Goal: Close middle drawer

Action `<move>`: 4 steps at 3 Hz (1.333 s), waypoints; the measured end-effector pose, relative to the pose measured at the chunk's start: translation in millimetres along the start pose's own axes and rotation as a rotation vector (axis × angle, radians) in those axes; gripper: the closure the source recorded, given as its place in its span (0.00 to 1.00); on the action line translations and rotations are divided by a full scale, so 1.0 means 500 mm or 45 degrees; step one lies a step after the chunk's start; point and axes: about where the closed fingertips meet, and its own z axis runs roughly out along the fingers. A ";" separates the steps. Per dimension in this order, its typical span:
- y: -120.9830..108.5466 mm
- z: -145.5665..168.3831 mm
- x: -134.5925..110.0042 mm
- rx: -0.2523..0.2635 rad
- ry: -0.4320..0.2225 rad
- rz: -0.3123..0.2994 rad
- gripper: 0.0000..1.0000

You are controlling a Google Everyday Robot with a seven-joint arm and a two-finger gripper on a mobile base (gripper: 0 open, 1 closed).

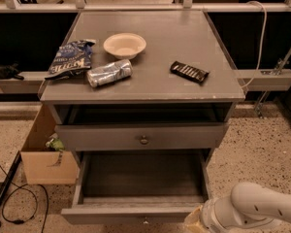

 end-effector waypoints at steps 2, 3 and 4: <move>0.055 0.070 -0.017 -0.055 0.002 -0.033 1.00; 0.059 0.076 -0.018 -0.058 0.001 -0.036 0.87; 0.059 0.076 -0.018 -0.058 0.001 -0.036 0.64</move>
Offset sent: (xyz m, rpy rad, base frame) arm -0.0263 0.0562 -0.0311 0.0274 0.0240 0.0642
